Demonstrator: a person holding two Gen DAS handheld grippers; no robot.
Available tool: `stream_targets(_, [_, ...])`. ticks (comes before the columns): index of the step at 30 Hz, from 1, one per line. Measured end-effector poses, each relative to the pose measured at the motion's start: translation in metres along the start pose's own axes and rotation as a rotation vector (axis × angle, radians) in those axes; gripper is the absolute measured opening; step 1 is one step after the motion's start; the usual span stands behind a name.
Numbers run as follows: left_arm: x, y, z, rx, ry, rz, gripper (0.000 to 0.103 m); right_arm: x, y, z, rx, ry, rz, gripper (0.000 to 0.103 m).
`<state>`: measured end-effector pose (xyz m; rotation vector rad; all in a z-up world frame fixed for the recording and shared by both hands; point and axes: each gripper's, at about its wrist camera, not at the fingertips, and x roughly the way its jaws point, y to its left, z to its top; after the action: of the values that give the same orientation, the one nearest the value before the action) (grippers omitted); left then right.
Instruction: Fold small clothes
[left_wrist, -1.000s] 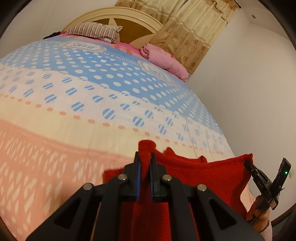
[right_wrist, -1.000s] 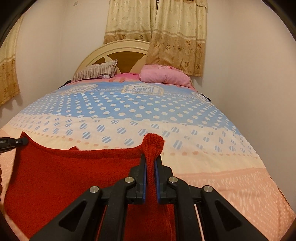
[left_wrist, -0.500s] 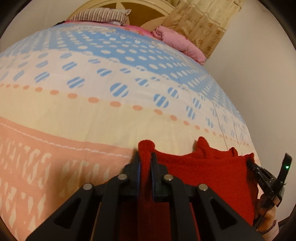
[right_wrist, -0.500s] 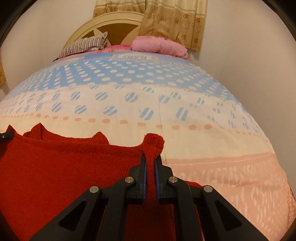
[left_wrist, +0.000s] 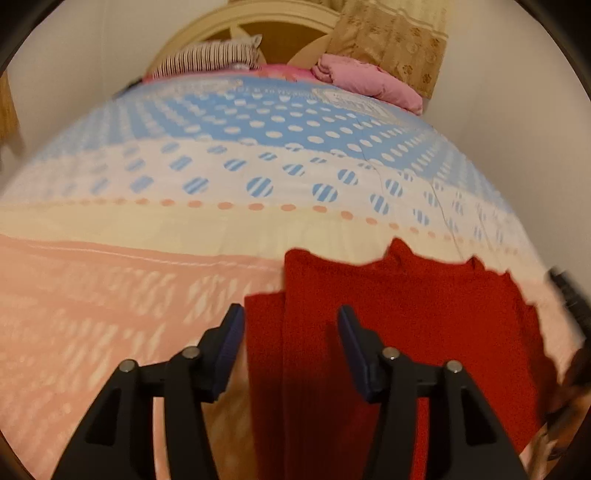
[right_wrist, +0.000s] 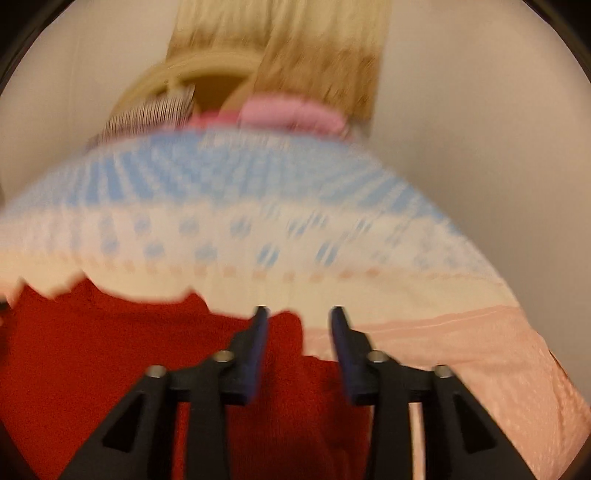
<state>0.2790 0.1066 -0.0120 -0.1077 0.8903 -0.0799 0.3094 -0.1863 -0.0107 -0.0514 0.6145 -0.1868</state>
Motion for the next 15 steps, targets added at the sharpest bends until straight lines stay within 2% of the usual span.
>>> stream_targets(2, [-0.009, -0.010, -0.009, 0.036, -0.008, 0.017, 0.055, -0.032, -0.005, -0.002, 0.035, -0.056, 0.039, 0.055])
stream_targets(4, [-0.016, -0.022, -0.019, 0.067, -0.010, 0.018, 0.055, -0.058, -0.002, -0.008, 0.019, -0.066, 0.068, 0.055])
stream_targets(7, [-0.025, -0.036, -0.034, 0.107, -0.015, 0.021, 0.055, -0.083, 0.003, -0.027, -0.016, -0.034, 0.102, 0.052])
stream_targets(9, [-0.029, -0.044, -0.042, 0.126, -0.011, 0.020, 0.055, -0.093, 0.007, -0.043, -0.028, -0.004, 0.124, 0.041])
stream_targets(12, [-0.029, -0.054, -0.053, 0.146, 0.000, 0.033, 0.055, -0.093, 0.012, -0.068, -0.054, 0.051, 0.135, 0.040])
stream_targets(15, [-0.027, -0.063, -0.063, 0.188, -0.017, 0.087, 0.057, -0.083, 0.003, -0.090, -0.026, 0.127, 0.154, 0.038])
